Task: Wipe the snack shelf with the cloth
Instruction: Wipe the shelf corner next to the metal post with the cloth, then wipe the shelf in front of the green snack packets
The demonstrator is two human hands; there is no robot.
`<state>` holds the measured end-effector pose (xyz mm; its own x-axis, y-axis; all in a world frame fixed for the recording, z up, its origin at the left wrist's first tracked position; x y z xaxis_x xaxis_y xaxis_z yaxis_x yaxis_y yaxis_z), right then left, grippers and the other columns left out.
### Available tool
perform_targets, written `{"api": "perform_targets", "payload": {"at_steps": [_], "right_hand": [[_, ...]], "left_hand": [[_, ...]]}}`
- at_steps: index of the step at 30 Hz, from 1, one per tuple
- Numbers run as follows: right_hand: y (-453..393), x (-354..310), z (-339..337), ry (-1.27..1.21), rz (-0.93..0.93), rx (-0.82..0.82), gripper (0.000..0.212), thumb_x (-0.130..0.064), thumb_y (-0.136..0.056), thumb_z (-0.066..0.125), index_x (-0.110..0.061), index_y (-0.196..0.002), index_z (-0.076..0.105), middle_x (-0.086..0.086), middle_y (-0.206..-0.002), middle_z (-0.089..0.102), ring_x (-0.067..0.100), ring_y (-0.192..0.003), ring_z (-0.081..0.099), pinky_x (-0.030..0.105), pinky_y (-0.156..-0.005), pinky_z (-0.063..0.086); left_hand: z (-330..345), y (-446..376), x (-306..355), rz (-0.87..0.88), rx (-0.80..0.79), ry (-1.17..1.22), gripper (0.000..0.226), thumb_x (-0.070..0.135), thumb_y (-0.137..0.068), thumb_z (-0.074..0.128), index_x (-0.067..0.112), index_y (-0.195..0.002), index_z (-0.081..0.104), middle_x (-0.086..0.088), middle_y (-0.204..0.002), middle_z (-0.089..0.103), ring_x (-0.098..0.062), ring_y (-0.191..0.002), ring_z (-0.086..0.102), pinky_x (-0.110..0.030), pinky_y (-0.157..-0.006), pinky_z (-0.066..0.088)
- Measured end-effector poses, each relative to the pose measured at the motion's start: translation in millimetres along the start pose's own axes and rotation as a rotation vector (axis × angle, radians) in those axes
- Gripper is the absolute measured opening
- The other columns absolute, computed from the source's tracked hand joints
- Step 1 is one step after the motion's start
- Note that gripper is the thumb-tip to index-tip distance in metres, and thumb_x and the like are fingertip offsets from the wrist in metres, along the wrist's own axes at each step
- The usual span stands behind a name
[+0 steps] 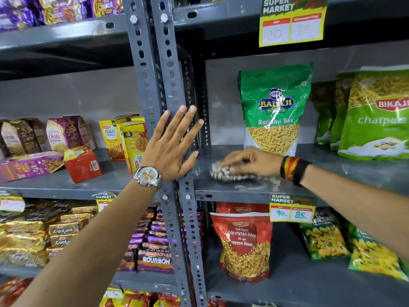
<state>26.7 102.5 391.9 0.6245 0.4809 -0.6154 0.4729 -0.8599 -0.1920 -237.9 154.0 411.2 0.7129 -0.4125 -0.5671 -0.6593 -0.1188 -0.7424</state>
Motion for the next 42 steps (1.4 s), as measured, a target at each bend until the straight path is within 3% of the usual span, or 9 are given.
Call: {"api": "perform_targets", "payload": {"at_steps": [7, 11, 17, 20, 27, 31, 36, 40, 42], "right_hand": [[-58.9, 25.2, 3.2, 0.059, 0.128, 0.095, 0.035, -0.007, -0.091, 0.064, -0.007, -0.126, 0.064, 0.007, -0.122, 0.067, 0.003, -0.093, 0.059, 0.003, -0.081, 0.043], [-33.1, 28.0, 9.7, 0.065, 0.138, 0.084, 0.034, -0.020, -0.094, 0.063, -0.022, -0.127, 0.065, 0.003, -0.122, 0.067, 0.013, -0.108, 0.062, 0.008, -0.089, 0.041], [72.0, 4.0, -3.3, 0.050, 0.116, 0.002, 0.034, -0.020, -0.091, 0.064, -0.024, -0.125, 0.066, -0.011, -0.122, 0.065, -0.002, -0.108, 0.062, 0.010, -0.094, 0.044], [67.3, 0.3, -22.9, 0.025, 0.111, 0.105, 0.034, -0.016, -0.091, 0.064, -0.020, -0.125, 0.066, -0.013, -0.119, 0.066, -0.008, -0.104, 0.061, 0.010, -0.092, 0.046], [-6.8, 19.7, 4.2, 0.127, 0.180, 0.116, 0.032, -0.024, -0.093, 0.064, -0.024, -0.124, 0.067, 0.005, -0.125, 0.065, 0.015, -0.111, 0.060, 0.029, -0.103, 0.044], [37.7, 18.5, -3.1, 0.094, 0.187, 0.107, 0.031, -0.023, -0.094, 0.062, -0.029, -0.124, 0.066, -0.006, -0.126, 0.063, -0.007, -0.099, 0.059, 0.004, -0.089, 0.042], [124.7, 20.5, -36.8, 0.112, 0.219, 0.015, 0.031, -0.028, -0.090, 0.065, -0.033, -0.121, 0.068, -0.016, -0.123, 0.066, 0.003, -0.113, 0.062, 0.019, -0.100, 0.045], [140.4, 22.1, -72.8, 0.060, 0.199, 0.179, 0.031, -0.021, -0.092, 0.063, -0.033, -0.120, 0.068, -0.025, -0.125, 0.064, -0.009, -0.117, 0.056, 0.018, -0.109, 0.039], [123.5, 23.4, -76.6, 0.106, 0.176, 0.206, 0.032, -0.029, -0.091, 0.063, -0.038, -0.122, 0.066, -0.020, -0.130, 0.062, -0.002, -0.122, 0.055, 0.026, -0.111, 0.036]], "left_hand": [[-1.4, 2.7, 1.8, -0.019, -0.012, 0.010, 0.075, 0.045, -0.098, 0.043, 0.012, -0.159, 0.017, -0.017, -0.167, 0.010, -0.033, -0.154, 0.005, -0.059, -0.122, 0.013], [-1.1, 2.6, 1.1, -0.019, -0.014, 0.009, 0.074, 0.045, -0.098, 0.042, 0.012, -0.159, 0.017, -0.016, -0.167, 0.009, -0.033, -0.155, 0.005, -0.059, -0.122, 0.013], [0.0, 2.9, 3.2, -0.029, -0.017, 0.011, 0.074, 0.044, -0.098, 0.042, 0.012, -0.160, 0.016, -0.017, -0.167, 0.007, -0.033, -0.155, 0.003, -0.059, -0.122, 0.012], [-1.4, 1.9, 4.5, -0.034, -0.013, 0.010, 0.074, 0.043, -0.098, 0.042, 0.012, -0.160, 0.016, -0.017, -0.167, 0.008, -0.033, -0.155, 0.004, -0.059, -0.122, 0.012], [-3.0, 3.7, 1.9, -0.016, -0.032, 0.014, 0.074, 0.044, -0.098, 0.042, 0.012, -0.160, 0.016, -0.017, -0.167, 0.009, -0.033, -0.155, 0.004, -0.059, -0.122, 0.013], [-4.1, 4.2, 1.4, -0.014, -0.051, 0.019, 0.073, 0.045, -0.099, 0.041, 0.012, -0.160, 0.016, -0.017, -0.167, 0.007, -0.033, -0.155, 0.003, -0.059, -0.122, 0.011], [-10.1, 3.6, 8.2, -0.057, -0.090, 0.091, 0.075, 0.048, -0.100, 0.038, 0.010, -0.160, 0.014, -0.019, -0.167, 0.003, -0.035, -0.154, -0.001, -0.060, -0.122, 0.009], [-18.6, -0.5, 48.1, 0.056, -0.113, 0.188, 0.078, 0.053, -0.099, 0.035, 0.002, -0.157, 0.020, -0.022, -0.166, 0.006, -0.036, -0.154, 0.002, -0.058, -0.123, 0.009], [-13.0, -6.5, 82.8, 0.133, -0.200, 0.278, 0.081, 0.058, -0.098, 0.031, 0.001, -0.156, 0.022, -0.020, -0.166, 0.012, -0.032, -0.155, 0.005, -0.054, -0.124, 0.012]]}}
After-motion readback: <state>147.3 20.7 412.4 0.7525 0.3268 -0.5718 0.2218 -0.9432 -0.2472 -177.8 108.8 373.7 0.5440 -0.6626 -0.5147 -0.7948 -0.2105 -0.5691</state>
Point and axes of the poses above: each hand's wrist, its own y-axis away from the middle knuckle, its own z-axis out of the palm, x = y × z, the point moved 1 cm from there along -y, towards the middle knuckle
